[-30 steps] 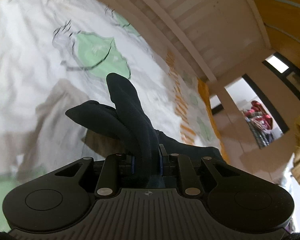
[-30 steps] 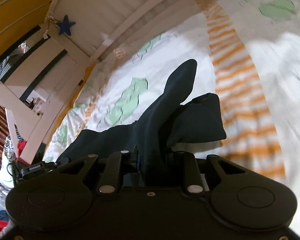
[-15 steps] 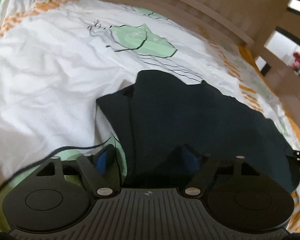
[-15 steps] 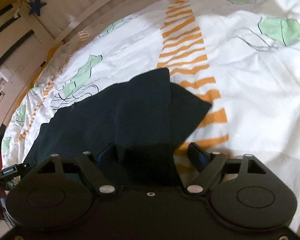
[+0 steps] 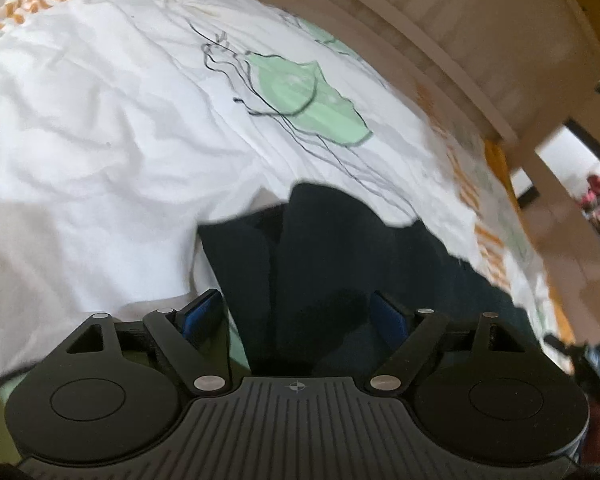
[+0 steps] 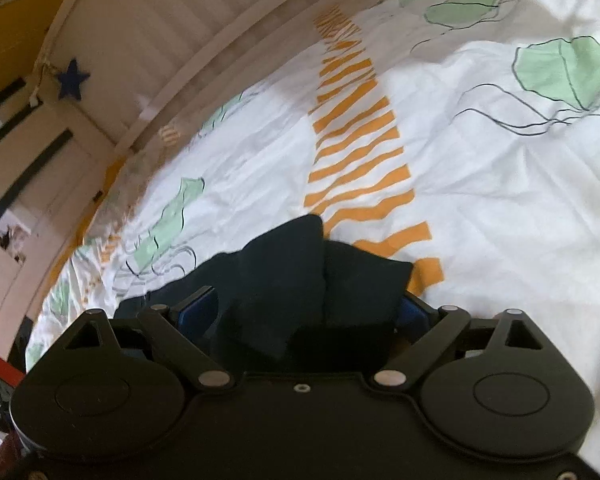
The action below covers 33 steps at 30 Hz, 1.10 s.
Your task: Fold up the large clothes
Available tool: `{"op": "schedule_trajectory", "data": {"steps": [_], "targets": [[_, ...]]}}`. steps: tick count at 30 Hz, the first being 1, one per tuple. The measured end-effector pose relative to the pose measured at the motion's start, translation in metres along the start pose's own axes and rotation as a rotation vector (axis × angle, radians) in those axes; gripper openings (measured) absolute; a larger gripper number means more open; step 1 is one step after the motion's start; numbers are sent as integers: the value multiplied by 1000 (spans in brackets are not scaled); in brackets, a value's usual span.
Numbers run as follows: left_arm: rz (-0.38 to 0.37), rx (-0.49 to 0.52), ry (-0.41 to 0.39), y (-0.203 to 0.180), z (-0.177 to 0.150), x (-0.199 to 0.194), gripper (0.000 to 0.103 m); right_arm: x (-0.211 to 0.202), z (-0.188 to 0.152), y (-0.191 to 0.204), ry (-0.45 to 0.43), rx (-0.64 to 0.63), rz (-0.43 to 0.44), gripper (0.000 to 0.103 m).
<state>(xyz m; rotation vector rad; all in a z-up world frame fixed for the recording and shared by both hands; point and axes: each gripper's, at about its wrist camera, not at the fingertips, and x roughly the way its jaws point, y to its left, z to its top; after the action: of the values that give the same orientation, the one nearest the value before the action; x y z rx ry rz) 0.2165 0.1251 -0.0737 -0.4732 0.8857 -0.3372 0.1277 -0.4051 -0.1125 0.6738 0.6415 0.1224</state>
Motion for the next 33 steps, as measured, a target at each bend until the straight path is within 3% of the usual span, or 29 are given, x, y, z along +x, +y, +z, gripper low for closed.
{"op": "schedule_trajectory", "data": {"steps": [6,10,13,16,18,22,28,33], "targets": [[-14,-16,9,3,21,19,79,1,-1,6,7,-37,-24,94],[-70,-87,-106,9,32,10,79,2,-2,13,11,-96,-56,94],[-18,-72,-218,-1,39,-8,79,2,-3,17,10,-130,-89,93],[54,33,-254,-28,40,-26,80,0,-2,19,7,-155,-145,93],[98,131,-250,-54,35,-34,80,-1,-1,19,5,-159,-179,94],[100,255,-229,-99,13,-39,81,-3,0,15,24,-135,-210,97],[178,356,-107,-151,-25,-15,82,-5,-4,14,61,-124,-205,102],[180,375,-59,-170,-53,4,82,-9,-9,12,79,-107,-193,102]]}}
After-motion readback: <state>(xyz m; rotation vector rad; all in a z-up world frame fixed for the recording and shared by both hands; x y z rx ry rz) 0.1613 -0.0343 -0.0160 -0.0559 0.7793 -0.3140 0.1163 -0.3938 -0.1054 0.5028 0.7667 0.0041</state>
